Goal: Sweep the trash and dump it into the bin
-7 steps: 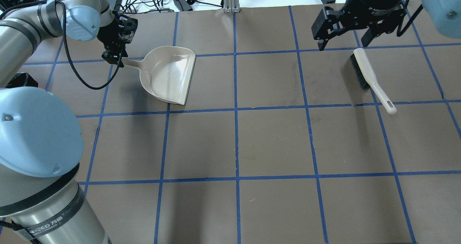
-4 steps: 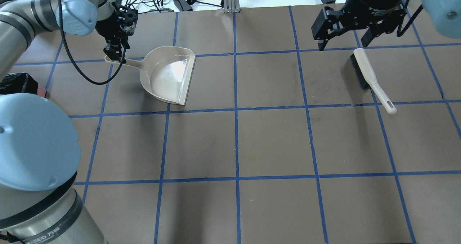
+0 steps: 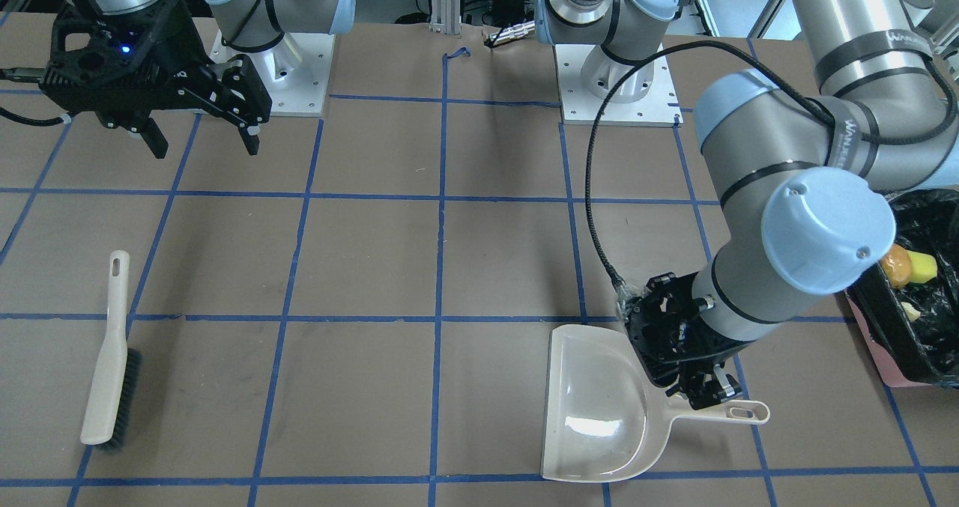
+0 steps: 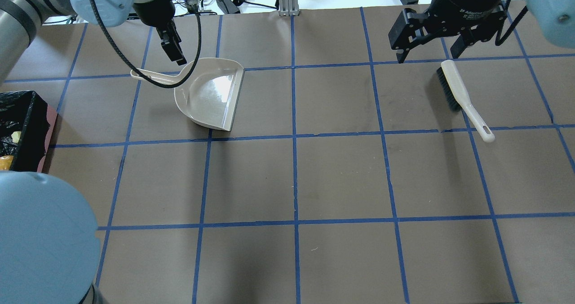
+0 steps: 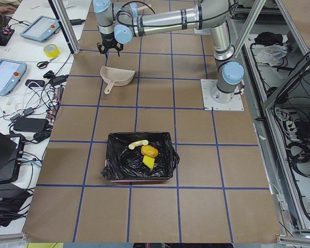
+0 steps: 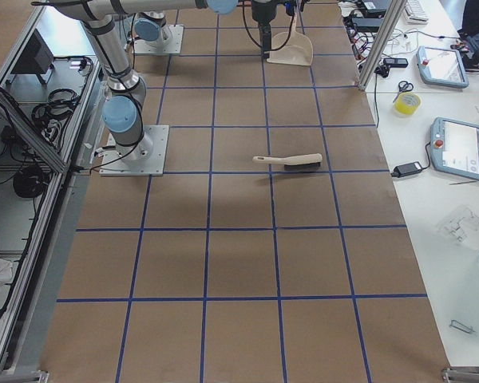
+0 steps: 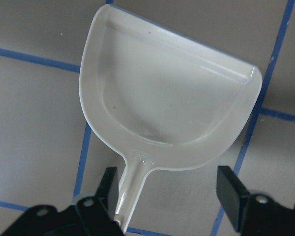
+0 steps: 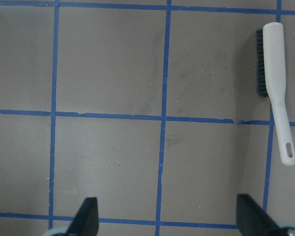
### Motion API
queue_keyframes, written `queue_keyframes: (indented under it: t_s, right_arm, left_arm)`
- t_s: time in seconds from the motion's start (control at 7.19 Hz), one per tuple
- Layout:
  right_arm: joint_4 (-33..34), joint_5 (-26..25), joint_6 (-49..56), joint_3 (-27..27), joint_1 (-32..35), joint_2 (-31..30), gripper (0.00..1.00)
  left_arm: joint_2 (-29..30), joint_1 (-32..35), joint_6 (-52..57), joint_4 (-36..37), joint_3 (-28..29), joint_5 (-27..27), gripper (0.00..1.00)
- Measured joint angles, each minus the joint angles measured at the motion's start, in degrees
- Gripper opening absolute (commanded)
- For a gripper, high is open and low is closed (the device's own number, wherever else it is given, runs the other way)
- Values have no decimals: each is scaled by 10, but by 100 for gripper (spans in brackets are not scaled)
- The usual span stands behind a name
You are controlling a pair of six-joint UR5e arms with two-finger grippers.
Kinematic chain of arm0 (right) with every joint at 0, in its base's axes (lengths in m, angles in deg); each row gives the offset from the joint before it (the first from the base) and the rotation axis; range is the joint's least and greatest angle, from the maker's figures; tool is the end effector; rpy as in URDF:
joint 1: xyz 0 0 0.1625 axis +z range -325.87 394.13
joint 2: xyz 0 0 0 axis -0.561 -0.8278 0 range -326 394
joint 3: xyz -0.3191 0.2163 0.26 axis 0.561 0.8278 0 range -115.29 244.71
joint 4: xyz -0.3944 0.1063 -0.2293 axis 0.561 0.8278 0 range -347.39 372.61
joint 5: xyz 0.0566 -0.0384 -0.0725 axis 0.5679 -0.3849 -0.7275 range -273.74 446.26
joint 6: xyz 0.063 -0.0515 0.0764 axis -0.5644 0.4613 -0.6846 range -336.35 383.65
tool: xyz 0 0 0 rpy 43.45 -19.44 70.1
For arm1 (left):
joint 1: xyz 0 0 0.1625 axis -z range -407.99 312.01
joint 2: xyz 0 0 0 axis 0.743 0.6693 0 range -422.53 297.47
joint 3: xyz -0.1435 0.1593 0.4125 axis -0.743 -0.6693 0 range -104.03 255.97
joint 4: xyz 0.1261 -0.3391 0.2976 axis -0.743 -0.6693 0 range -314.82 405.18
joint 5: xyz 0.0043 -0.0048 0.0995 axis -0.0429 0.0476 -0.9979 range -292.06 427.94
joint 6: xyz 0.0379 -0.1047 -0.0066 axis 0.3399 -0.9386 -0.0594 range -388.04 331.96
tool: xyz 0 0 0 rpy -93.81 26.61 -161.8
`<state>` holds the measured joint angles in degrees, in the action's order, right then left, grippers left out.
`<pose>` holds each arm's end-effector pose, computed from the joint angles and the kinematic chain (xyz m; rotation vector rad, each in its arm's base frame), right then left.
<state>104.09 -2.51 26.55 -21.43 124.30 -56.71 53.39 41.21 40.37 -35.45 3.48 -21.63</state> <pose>0.1373 -0.5524 0.5628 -0.0855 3.1171 -0.1656 -0.1236 -0.7509 0.4050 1.7460 2.6075 -0.0285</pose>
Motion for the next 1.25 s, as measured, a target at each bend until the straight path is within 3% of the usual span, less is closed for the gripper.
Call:
queue_keyframes:
  t_s: [0.83, 1.25]
  right_arm:
    - [-1, 0, 0, 0, 0, 0, 100]
    - [-1, 0, 0, 0, 0, 0, 100]
  left_arm:
    - [-168, 14, -318, -189, -22, 4, 78]
    - [-244, 5, -419, -191, -99, 4, 79]
